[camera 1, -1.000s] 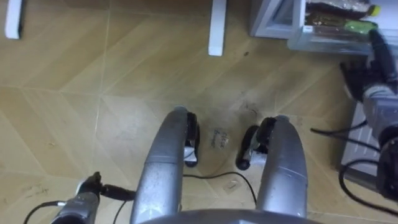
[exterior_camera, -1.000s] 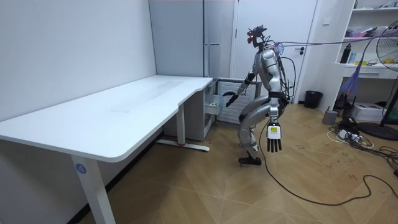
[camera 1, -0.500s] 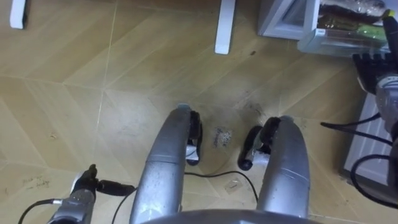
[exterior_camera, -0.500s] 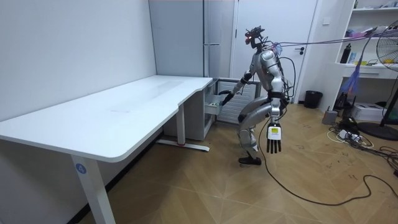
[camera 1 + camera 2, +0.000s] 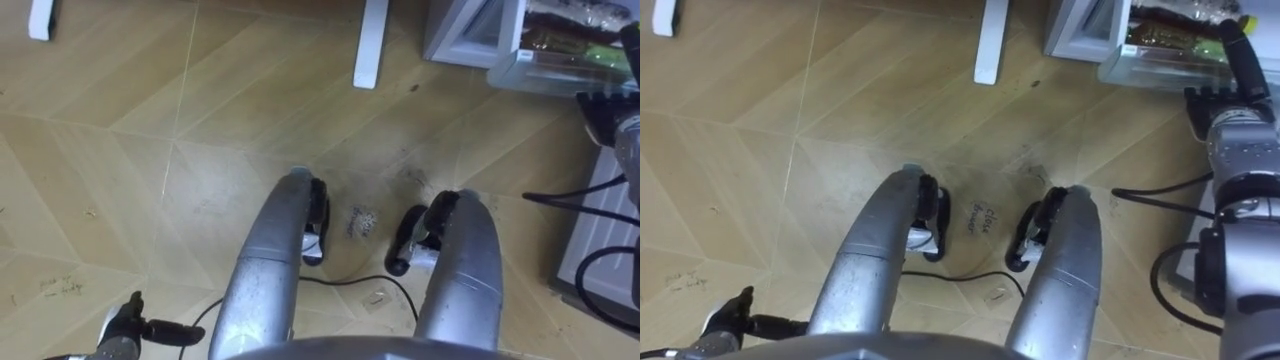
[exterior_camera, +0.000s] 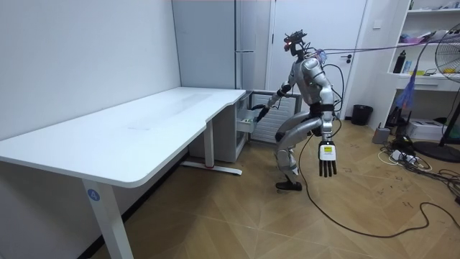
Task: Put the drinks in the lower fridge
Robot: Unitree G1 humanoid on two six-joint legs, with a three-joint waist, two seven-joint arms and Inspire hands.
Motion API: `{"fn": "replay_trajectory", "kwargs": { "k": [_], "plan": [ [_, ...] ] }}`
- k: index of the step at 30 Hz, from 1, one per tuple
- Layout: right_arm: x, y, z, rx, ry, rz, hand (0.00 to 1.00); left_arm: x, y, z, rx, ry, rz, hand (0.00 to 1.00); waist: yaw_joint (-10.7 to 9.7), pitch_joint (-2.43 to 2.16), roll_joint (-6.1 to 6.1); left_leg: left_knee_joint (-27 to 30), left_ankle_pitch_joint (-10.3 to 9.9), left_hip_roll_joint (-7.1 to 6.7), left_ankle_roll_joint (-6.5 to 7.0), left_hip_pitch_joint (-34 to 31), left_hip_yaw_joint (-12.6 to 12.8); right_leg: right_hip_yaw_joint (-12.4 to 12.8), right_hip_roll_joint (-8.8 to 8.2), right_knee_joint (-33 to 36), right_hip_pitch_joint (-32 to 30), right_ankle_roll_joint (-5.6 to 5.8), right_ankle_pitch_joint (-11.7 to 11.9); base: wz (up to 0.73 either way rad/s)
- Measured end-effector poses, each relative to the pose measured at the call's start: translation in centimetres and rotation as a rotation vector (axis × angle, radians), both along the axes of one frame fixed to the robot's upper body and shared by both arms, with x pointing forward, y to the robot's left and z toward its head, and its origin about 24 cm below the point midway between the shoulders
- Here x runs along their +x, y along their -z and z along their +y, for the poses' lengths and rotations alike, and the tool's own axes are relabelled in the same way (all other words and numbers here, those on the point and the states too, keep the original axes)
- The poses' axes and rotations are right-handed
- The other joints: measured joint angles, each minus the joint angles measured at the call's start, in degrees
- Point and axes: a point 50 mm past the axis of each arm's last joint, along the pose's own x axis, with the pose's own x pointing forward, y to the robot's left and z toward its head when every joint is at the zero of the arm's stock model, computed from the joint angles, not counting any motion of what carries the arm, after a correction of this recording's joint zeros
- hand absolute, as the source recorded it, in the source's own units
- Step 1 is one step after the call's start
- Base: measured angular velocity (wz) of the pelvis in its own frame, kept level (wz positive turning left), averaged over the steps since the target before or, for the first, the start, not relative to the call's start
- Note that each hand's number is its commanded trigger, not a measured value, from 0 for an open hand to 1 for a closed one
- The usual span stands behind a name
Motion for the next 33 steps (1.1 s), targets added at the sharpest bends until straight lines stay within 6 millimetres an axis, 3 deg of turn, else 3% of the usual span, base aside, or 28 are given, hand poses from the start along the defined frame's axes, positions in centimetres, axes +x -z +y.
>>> {"fn": "replay_trajectory", "kwargs": {
  "k": [10,17,24,33],
  "plan": [
    [1.1,-1.5,0.8,-0.010,0.031,0.071,0.00,0.1,-0.5,0.3,0.026,0.015,-0.040,0.00,0.0,-0.05,0.15,0.0,0.0,-0.10,-0.14,-0.1,-0.2,-0.4,0.05,0.4,0.1,-0.44,-0.5,0.02],
    [1.5,-2.7,1.1,0.011,0.079,0.103,0.00,-0.6,-0.6,0.5,0.045,-0.003,-0.044,0.00,0.2,-0.12,0.79,0.0,0.7,-0.96,-1.25,-0.4,-1.5,-1.4,-0.75,1.2,0.2,-1.36,-1.2,0.08],
    [1.4,-2.8,1.0,0.017,0.104,0.127,0.00,-0.5,-0.7,0.4,0.059,0.036,-0.045,0.00,1.1,-0.16,0.91,0.3,1.3,-0.95,-2.31,-0.4,-2.2,-2.0,-0.76,2.1,0.4,-2.29,-1.7,0.06],
    [1.8,-3.8,1.4,0.044,0.125,0.116,0.00,-0.2,-0.9,0.2,0.057,0.054,-0.073,0.00,1.3,-0.29,2.02,0.5,1.8,-0.65,-3.30,-0.5,-2.8,-3.0,-0.82,2.7,0.4,-3.35,-2.0,0.01]
  ]
}}
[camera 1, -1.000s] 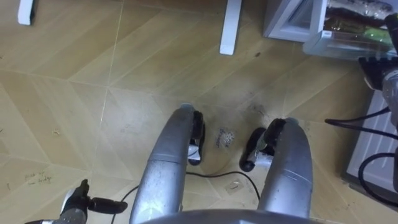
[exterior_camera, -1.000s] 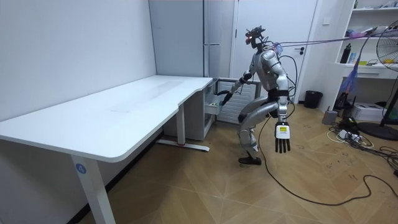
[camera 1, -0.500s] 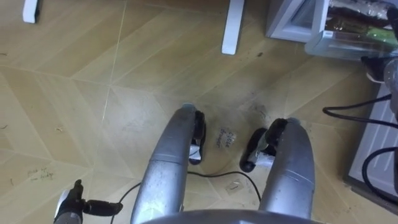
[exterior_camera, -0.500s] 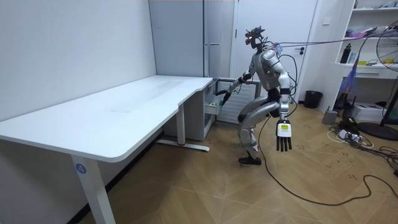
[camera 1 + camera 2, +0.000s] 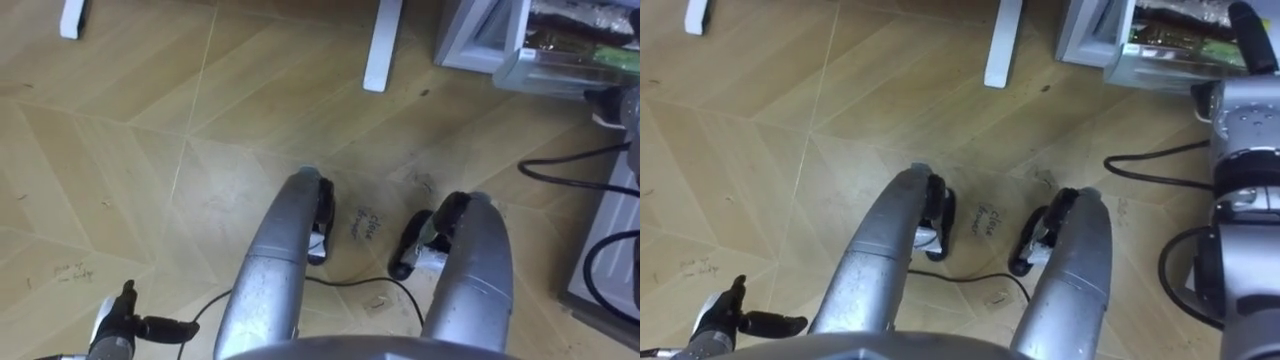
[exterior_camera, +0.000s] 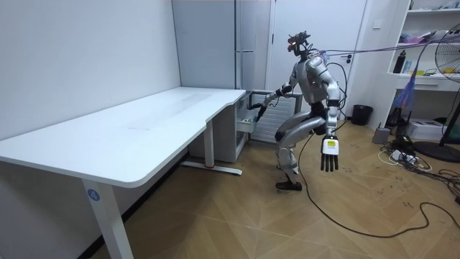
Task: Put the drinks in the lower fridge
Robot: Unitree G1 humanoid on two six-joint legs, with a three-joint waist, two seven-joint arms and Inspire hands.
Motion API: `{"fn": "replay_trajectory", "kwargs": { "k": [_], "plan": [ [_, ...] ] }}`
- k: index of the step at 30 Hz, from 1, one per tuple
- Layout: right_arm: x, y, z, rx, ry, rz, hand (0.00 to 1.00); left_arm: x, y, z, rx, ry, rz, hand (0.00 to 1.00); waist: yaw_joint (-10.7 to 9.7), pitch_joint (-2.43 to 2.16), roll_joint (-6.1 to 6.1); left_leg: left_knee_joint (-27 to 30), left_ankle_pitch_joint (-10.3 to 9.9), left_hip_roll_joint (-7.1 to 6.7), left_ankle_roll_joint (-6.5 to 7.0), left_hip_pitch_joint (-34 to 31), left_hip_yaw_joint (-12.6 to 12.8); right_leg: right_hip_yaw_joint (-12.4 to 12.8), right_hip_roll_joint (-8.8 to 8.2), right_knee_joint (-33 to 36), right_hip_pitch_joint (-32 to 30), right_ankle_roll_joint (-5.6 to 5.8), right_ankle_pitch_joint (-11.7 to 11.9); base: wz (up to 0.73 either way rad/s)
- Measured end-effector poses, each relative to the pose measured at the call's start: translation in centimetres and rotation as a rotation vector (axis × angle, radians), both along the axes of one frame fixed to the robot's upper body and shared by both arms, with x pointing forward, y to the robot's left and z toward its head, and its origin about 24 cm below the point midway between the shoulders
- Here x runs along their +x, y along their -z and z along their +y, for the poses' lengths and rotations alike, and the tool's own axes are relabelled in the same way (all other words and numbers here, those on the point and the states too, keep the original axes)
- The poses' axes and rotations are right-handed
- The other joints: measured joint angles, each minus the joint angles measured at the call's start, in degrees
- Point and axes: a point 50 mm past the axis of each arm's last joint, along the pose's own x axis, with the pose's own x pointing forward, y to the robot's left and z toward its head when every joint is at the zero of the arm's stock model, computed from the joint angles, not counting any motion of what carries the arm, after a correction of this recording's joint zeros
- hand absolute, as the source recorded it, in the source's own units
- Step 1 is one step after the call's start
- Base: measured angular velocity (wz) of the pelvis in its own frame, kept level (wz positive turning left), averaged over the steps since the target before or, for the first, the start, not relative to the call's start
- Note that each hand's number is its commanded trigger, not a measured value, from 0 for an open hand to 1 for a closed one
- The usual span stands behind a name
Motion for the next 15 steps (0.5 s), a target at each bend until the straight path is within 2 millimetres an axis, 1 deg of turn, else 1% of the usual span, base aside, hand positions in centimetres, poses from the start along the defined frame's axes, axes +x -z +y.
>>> {"fn": "replay_trajectory", "kwargs": {
  "k": [3,6,8,10,13,15],
  "plan": [
    [0.1,-0.3,0.1,0.003,0.007,0.001,0.00,0.0,0.0,0.0,0.001,0.005,-0.003,0.00,0.0,-0.06,0.13,-0.2,0.1,0.00,-0.22,0.0,-0.1,-0.2,-0.04,0.0,0.0,-0.16,-0.1,0.01],
    [0.4,-1.1,0.3,-0.004,0.009,-0.032,0.00,-0.1,-0.2,-0.1,0.014,0.005,-0.017,0.00,0.1,-0.18,0.33,-0.5,0.3,-0.05,-0.47,0.1,-0.1,-0.3,-0.32,-0.1,0.1,-0.34,-0.1,0.02],
    [1.0,-2.2,0.7,-0.011,0.000,-0.081,0.00,0.0,-0.2,-0.1,0.018,0.006,-0.028,0.00,0.2,-0.15,0.75,-0.7,0.3,-0.06,-0.54,0.5,-0.3,-1.1,-0.76,-0.1,1.1,-0.78,-0.4,0.11],
    [1.6,-3.2,0.9,-0.004,0.001,-0.116,0.00,-0.1,-0.2,0.0,0.021,0.005,-0.034,0.00,0.5,-0.12,0.81,-1.0,0.3,-0.10,-0.56,1.0,-0.4,-1.6,-1.16,-0.2,1.6,-1.17,-0.7,0.09],
    [2.5,-4.8,1.1,-0.016,0.002,-0.187,0.00,-0.2,-0.2,0.0,0.025,-0.002,-0.034,0.00,0.7,-0.11,0.83,-1.1,0.2,-0.26,-0.84,1.1,-1.1,-2.4,-1.35,-0.3,2.1,-1.13,-1.0,0.09],
    [2.8,-5.6,1.3,-0.031,-0.014,-0.240,0.00,-0.2,-0.2,0.0,0.025,-0.001,-0.031,0.00,0.9,-0.11,0.82,-1.0,0.0,-0.32,-1.15,1.2,-1.7,-3.0,-1.26,-0.3,2.6,-1.48,-1.3,0.10]
  ]
}}
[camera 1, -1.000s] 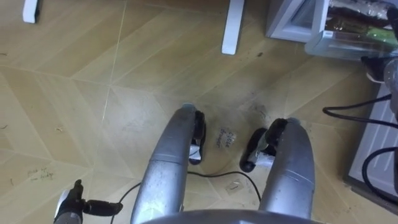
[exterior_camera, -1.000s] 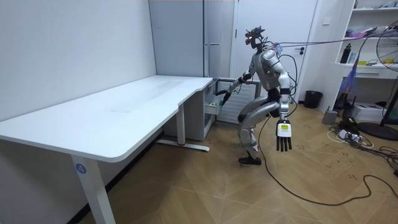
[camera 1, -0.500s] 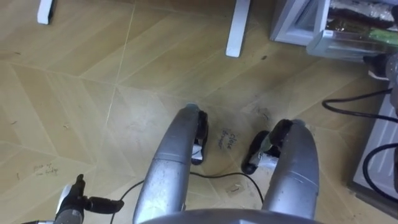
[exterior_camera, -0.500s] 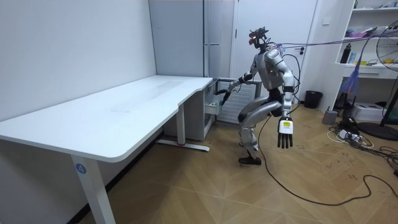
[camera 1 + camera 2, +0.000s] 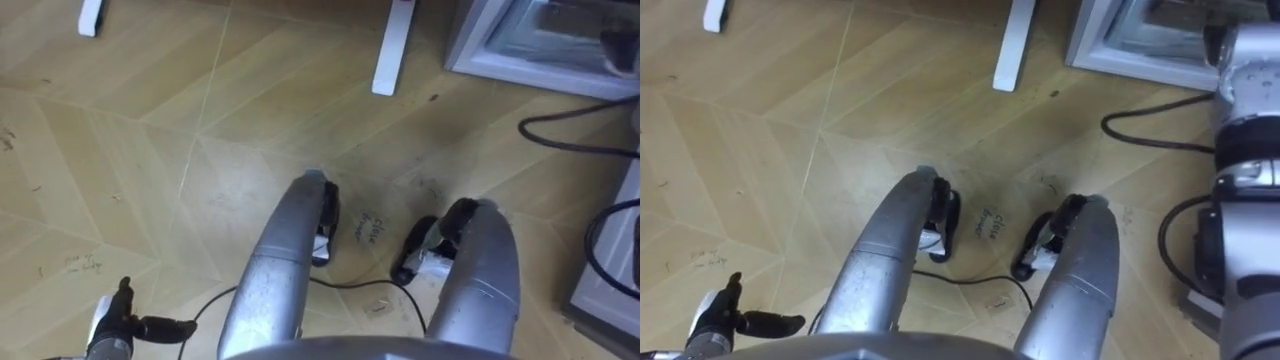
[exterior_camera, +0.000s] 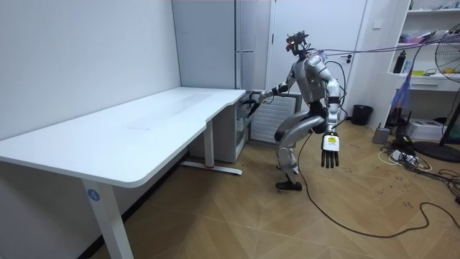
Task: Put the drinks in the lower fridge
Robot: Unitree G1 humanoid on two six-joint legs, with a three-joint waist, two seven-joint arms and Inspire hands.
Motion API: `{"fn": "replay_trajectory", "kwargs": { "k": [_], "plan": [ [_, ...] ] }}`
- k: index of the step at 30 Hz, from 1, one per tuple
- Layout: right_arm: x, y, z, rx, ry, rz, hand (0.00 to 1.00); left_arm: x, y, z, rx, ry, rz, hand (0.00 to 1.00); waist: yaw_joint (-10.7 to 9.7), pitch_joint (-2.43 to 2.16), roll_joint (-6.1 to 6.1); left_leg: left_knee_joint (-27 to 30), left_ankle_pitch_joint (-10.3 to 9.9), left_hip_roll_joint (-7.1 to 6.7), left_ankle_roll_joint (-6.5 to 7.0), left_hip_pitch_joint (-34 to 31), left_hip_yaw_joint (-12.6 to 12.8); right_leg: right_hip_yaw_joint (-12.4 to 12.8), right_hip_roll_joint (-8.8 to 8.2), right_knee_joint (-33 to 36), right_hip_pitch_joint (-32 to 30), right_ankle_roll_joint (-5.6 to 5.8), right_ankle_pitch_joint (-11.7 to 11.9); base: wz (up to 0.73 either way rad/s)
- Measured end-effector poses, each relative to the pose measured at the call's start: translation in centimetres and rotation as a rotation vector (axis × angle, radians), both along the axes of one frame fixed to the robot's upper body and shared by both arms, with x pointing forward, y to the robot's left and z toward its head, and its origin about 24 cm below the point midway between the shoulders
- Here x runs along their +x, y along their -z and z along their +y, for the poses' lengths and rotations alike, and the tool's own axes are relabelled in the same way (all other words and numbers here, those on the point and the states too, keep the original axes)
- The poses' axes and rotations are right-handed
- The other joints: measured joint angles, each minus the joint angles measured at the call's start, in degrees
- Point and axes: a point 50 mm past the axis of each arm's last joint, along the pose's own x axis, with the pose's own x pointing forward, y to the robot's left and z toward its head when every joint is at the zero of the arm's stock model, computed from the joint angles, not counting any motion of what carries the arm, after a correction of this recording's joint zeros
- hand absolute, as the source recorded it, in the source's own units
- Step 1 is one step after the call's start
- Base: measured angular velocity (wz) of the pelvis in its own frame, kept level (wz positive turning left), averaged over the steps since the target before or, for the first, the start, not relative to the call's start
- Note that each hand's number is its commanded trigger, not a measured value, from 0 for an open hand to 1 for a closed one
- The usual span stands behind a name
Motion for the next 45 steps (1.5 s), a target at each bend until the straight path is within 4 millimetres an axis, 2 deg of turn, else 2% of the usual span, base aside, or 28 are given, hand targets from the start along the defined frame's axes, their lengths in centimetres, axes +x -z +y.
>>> {"fn": "replay_trajectory", "kwargs": {
  "k": [2,7,13,19,22,25,27,28,33,36,37,39,41,44,45],
  "plan": [
    [0.4,-1.0,0.7,-0.021,-0.036,-0.078,0.00,-0.3,0.1,-0.2,-0.004,0.013,0.019,0.00,0.2,0.01,-0.03,0.0,-0.2,0.02,-0.32,0.1,-0.3,-0.3,0.07,0.0,0.4,-0.35,-0.2,0.02],
    [0.9,-1.0,2.2,0.004,-0.069,-0.135,0.00,-0.3,0.3,-0.5,-0.024,0.055,0.045,0.00,0.4,0.05,-0.09,0.0,-0.3,0.22,-0.76,0.8,-0.6,-0.6,0.19,0.0,1.1,-0.49,-0.7,-0.03],
    [1.0,-0.5,2.7,0.041,-0.055,-0.142,0.00,-0.6,0.4,-0.6,-0.052,0.083,0.066,0.00,0.4,0.06,-0.10,-0.1,-0.1,0.22,-1.52,1.2,-1.9,-2.2,0.17,-0.1,2.4,-1.22,-1.2,0.06],
    [1.1,-0.3,3.0,0.048,-0.056,-0.147,0.00,-0.7,0.4,-0.7,-0.066,0.092,0.075,0.00,0.4,0.17,-0.28,-1.0,0.1,0.43,-1.81,1.7,-2.0,-2.6,0.20,-0.7,3.0,-1.45,-1.3,0.01],
    [1.1,0.5,3.0,0.052,-0.061,-0.126,0.00,-0.9,0.2,-0.2,-0.054,0.099,0.082,0.00,0.4,0.23,-0.39,-1.7,0.1,1.15,-1.82,2.6,-2.1,-3.3,0.79,-1.9,4.4,-1.46,-1.2,0.00],
    [1.0,0.9,2.9,0.048,-0.068,-0.123,0.00,-1.0,0.1,0.1,-0.045,0.100,0.088,0.00,0.1,0.21,-0.36,-2.7,0.2,1.17,-1.86,3.1,-2.5,-3.9,0.98,-3.2,5.2,-1.31,-1.0,0.00],
    [1.0,1.1,2.8,0.037,-0.074,-0.134,0.00,-0.9,0.0,0.2,-0.044,0.099,0.088,0.00,0.0,0.21,-0.35,-3.0,0.4,1.28,-1.60,3.4,-2.5,-4.2,1.15,-3.8,5.5,-1.76,-0.4,0.00],
    [1.0,1.6,2.7,0.032,-0.088,-0.131,0.00,-0.9,0.0,0.2,-0.044,0.100,0.092,0.00,-0.6,0.25,-0.42,-3.3,0.4,1.30,-1.51,4.0,-2.5,-4.3,1.18,-4.3,6.3,-1.67,-0.3,0.00],
    [0.0,4.8,1.5,-0.019,-0.143,-0.076,0.00,-1.0,0.1,0.2,-0.060,0.103,0.105,0.00,-0.7,0.45,-0.75,-6.0,0.3,2.15,-1.07,8.2,-2.5,-5.2,2.58,-8.3,11.2,-0.27,0.3,-0.02],
    [-1.6,7.2,0.2,-0.133,-0.215,0.008,0.00,-1.1,-0.1,0.8,-0.051,0.094,0.110,0.00,-0.8,0.62,-1.28,-8.8,0.5,2.66,-0.69,11.1,-2.6,-5.9,3.84,-12.1,14.6,0.85,1.2,0.00],
    [-2.4,8.2,-0.2,-0.175,-0.246,0.039,0.00,-1.2,-0.2,1.1,-0.049,0.080,0.113,0.00,-0.9,0.62,-1.43,-9.8,0.5,3.22,-0.61,12.2,-2.5,-6.2,4.62,-13.7,16.0,1.28,1.6,-0.06],
    [-3.8,9.9,-0.7,-0.251,-0.307,0.110,0.00,-1.3,-0.1,1.4,-0.046,0.060,0.129,0.00,-1.2,0.61,-2.03,-12.3,0.7,3.10,-0.37,14.7,-2.5,-6.5,5.22,-16.3,18.4,1.74,2.3,-0.03],
    [-6.8,12.7,-1.6,-0.289,-0.363,0.225,0.00,-1.3,0.1,1.4,-0.054,0.035,0.133,0.00,-1.3,0.62,-2.15,-15.0,0.8,3.46,-0.20,18.4,-2.5,-6.7,6.54,-20.2,22.4,2.94,3.1,-0.03],
    [-10.4,15.7,-2.4,-0.312,-0.433,0.415,0.00,-1.5,0.4,1.2,-0.062,0.024,0.153,0.00,-1.4,0.61,-2.13,-18.7,0.9,4.27,0.16,22.6,-1.8,-6.6,8.23,-25.3,26.6,3.88,4.8,-0.18],
    [-11.0,16.1,-2.5,-0.324,-0.450,0.449,0.00,-1.3,0.4,1.2,-0.062,0.023,0.153,0.00,-1.5,0.61,-2.10,-19.4,1.0,4.37,0.26,23.3,-1.7,-6.7,8.47,-26.2,27.3,3.96,5.1,-0.19]
  ]
}}
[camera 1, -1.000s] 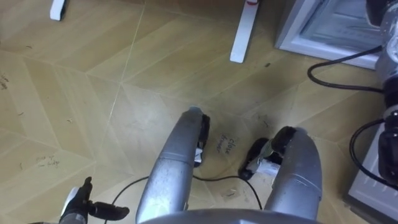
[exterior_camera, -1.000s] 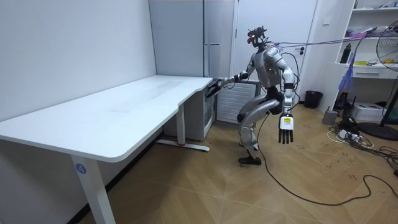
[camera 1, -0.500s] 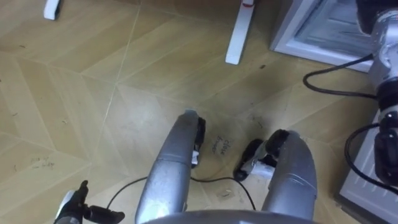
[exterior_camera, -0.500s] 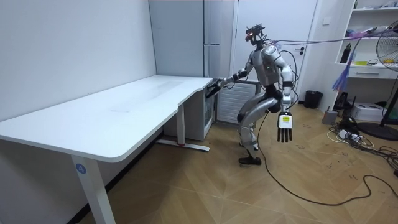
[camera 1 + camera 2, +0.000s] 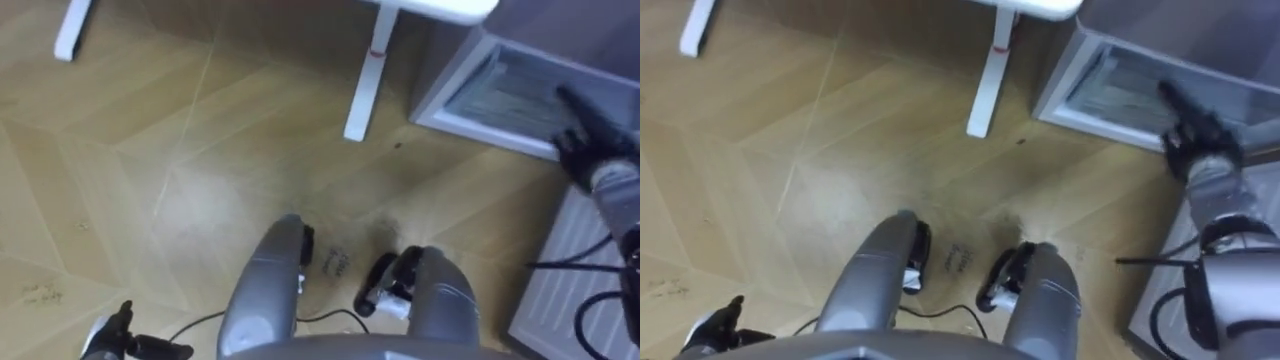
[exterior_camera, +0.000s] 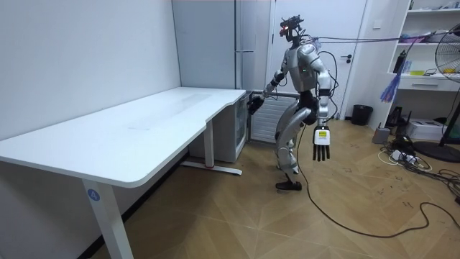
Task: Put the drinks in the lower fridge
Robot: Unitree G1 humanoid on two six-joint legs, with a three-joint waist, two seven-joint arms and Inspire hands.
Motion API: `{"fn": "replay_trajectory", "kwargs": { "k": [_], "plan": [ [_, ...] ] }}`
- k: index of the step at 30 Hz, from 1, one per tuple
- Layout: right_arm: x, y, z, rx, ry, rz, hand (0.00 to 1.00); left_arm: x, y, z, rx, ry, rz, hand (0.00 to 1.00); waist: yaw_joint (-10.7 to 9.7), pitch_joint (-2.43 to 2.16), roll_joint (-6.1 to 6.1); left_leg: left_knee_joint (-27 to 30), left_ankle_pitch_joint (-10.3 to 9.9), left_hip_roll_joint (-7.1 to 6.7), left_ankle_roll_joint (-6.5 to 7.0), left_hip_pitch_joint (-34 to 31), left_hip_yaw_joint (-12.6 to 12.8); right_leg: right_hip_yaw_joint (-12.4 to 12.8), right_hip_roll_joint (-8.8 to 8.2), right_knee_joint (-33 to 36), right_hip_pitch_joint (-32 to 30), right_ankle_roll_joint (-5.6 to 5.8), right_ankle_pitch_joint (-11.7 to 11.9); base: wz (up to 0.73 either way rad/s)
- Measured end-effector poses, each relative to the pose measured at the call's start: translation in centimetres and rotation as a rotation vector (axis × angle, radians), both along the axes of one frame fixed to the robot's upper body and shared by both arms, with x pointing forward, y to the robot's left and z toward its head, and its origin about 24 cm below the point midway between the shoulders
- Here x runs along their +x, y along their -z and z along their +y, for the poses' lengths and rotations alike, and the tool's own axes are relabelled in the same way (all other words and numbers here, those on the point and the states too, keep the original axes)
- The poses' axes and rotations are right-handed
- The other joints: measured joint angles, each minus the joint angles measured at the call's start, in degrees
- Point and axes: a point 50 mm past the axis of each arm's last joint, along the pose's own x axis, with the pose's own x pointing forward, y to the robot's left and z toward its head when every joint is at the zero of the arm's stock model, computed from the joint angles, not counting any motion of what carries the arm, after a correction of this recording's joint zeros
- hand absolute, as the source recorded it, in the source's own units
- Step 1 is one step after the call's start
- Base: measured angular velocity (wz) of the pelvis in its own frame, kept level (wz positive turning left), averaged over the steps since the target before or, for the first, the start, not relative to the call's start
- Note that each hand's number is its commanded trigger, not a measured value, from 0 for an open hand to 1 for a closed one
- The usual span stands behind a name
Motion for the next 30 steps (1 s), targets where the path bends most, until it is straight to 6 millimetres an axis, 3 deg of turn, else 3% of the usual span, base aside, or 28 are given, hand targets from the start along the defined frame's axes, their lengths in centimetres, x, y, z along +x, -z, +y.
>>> {"fn": "replay_trajectory", "kwargs": {
  "k": [2,7,10,15,17,20,23,27,30],
  "plan": [
    [-2.2,1.5,-0.2,-0.080,-0.097,0.144,0.00,0.6,0.2,0.1,0.002,-0.007,0.006,0.00,0.2,-0.03,0.06,-2.4,0.1,0.80,0.19,2.9,1.1,0.6,1.11,-3.1,2.6,0.48,1.2,-0.22],
    [-5.5,3.6,0.1,-0.219,-0.346,0.379,0.00,1.7,0.4,-0.6,-0.016,-0.008,-0.017,0.00,0.0,-0.26,0.58,-8.1,0.8,0.77,0.84,9.2,3.0,1.2,1.63,-8.3,7.5,1.41,2.8,-0.14],
    [-7.5,5.2,1.1,-0.235,-0.448,0.493,0.00,1.8,0.7,-1.3,-0.038,-0.011,-0.007,0.00,-0.8,-0.46,0.71,-10.9,1.1,0.62,0.91,12.5,3.4,1.3,1.82,-10.8,10.6,1.80,3.2,-0.02],
    [-11.5,7.8,3.3,-0.245,-0.628,0.646,0.00,1.0,1.1,-1.5,-0.040,-0.019,0.034,0.00,-1.5,-0.62,0.72,-17.0,2.4,0.86,0.51,19.2,3.5,1.0,3.53,-17.8,17.5,2.40,4.9,-0.01],
    [-13.8,9.0,4.6,-0.214,-0.697,0.705,0.00,0.3,1.5,-2.2,-0.052,-0.018,0.064,0.00,-2.3,-1.00,0.58,-20.4,3.4,0.77,0.43,23.1,3.5,0.6,4.25,-21.3,21.6,2.73,6.0,0.05],
    [-16.5,10.1,5.9,-0.154,-0.723,0.751,0.00,-0.6,2.0,-2.7,-0.051,0.007,0.112,0.00,-3.0,-1.85,0.23,-25.0,4.5,0.74,0.26,28.0,3.8,0.7,5.24,-26.3,26.4,3.10,7.6,-0.03],
    [-18.6,10.7,6.7,-0.110,-0.714,0.775,0.00,-0.9,2.1,-3.1,-0.045,0.031,0.126,0.00,-3.8,-1.92,0.05,-28.5,5.4,0.76,0.21,32.7,4.4,0.6,5.86,-30.2,31.0,3.38,8.8,-0.02],
    [-19.5,11.0,7.6,-0.078,-0.692,0.774,0.00,-1.3,2.4,-3.7,-0.029,0.067,0.162,0.00,-4.4,-1.89,-0.19,-32.9,6.1,0.62,0.27,38.4,6.2,1.5,6.14,-32.9,35.5,3.78,9.4,-0.18],
    [-20.8,11.4,8.4,-0.014,-0.634,0.769,0.00,-2.0,2.6,-3.9,-0.039,-0.004,0.174,0.00,-4.8,-1.84,-0.11,-34.7,6.3,0.78,0.09,41.4,6.5,2.2,6.95,-35.4,38.4,3.94,10.2,-0.09]
  ]
}}
